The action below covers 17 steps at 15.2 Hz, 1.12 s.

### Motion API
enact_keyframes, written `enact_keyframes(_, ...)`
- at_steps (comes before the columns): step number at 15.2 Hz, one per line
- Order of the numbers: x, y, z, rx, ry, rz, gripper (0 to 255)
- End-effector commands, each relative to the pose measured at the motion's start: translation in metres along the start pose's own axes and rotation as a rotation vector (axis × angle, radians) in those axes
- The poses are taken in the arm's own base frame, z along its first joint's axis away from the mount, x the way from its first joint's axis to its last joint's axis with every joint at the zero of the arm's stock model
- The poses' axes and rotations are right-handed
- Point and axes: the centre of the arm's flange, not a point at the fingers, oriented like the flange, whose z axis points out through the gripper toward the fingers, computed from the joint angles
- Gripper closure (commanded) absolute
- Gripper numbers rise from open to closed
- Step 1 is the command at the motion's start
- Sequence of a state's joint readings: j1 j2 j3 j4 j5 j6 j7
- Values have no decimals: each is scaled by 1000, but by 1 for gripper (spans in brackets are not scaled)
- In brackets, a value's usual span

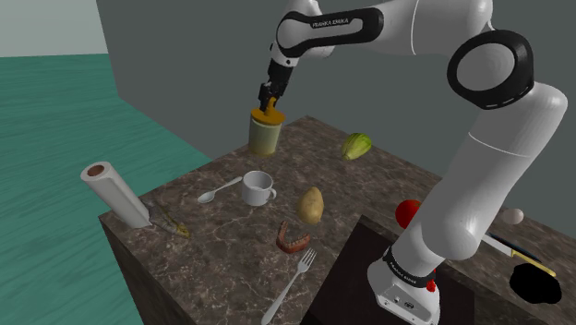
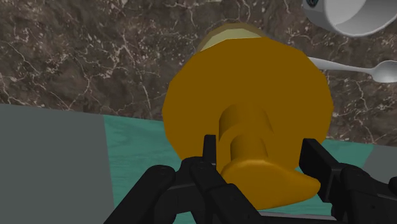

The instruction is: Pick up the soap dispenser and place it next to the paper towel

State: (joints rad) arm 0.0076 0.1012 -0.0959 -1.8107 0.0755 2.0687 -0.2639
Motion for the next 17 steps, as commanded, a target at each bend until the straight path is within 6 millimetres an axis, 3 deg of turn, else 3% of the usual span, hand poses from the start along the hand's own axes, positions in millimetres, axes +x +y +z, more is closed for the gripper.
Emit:
enact_keyframes(1,2,-1,-10,0,0,0,255)
enact_keyframes(17,17,-3,-94,0,0,0,255)
